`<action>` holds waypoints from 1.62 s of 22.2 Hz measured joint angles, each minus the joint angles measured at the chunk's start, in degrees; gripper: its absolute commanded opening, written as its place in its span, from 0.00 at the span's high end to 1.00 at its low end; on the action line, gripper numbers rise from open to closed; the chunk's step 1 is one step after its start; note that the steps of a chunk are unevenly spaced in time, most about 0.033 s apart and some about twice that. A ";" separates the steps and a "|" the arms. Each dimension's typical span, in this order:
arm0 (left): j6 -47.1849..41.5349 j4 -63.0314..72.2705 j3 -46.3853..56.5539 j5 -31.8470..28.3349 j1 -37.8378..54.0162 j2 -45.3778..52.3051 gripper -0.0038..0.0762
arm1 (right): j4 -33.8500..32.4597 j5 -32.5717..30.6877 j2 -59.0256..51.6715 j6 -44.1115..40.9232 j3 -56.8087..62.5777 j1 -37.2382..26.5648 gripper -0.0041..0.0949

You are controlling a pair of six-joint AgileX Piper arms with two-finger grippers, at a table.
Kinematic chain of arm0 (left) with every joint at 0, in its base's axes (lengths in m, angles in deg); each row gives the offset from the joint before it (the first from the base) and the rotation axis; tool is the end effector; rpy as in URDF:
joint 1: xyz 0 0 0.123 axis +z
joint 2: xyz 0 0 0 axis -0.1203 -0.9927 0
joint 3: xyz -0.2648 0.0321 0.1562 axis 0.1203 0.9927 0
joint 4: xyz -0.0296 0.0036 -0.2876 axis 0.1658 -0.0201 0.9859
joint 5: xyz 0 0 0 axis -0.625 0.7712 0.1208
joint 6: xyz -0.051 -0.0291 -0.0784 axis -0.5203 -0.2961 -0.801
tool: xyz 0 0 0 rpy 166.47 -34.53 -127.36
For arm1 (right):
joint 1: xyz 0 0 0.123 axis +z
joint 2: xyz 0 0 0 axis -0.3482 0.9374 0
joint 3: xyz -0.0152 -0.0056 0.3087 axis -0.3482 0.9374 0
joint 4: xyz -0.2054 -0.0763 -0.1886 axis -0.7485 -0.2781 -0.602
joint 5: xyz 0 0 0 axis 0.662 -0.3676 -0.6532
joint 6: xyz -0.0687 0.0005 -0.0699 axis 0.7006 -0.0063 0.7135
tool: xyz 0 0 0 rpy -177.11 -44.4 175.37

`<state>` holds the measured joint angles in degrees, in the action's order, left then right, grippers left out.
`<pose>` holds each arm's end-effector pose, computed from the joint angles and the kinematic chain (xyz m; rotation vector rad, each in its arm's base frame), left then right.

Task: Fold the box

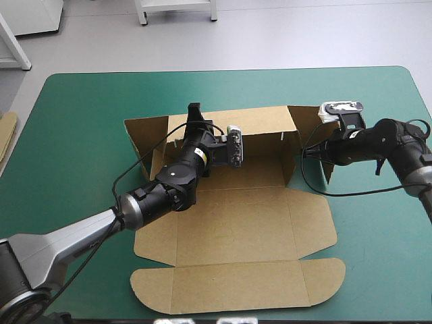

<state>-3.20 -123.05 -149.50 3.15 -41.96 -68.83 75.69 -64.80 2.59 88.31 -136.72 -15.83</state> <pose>0.3034 -0.2690 0.3138 1.4884 1.4063 0.7299 0.3382 0.0525 0.3296 -0.2508 2.4869 0.3474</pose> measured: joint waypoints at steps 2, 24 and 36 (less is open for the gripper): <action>0.00 0.00 0.00 0.11 0.00 0.00 0.96 | 0.00 0.00 0.00 -0.11 0.00 0.00 0.98; 0.00 0.00 0.00 0.41 -0.11 0.00 0.96 | -4.15 -2.25 0.00 -1.25 -2.50 2.46 0.97; 0.00 0.00 0.00 0.64 -0.21 0.00 0.96 | -12.37 -13.64 11.90 -6.93 -35.40 2.46 0.97</action>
<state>-3.20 -123.05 -149.50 3.79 -42.17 -68.83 63.32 -78.44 14.49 81.38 -172.12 -13.37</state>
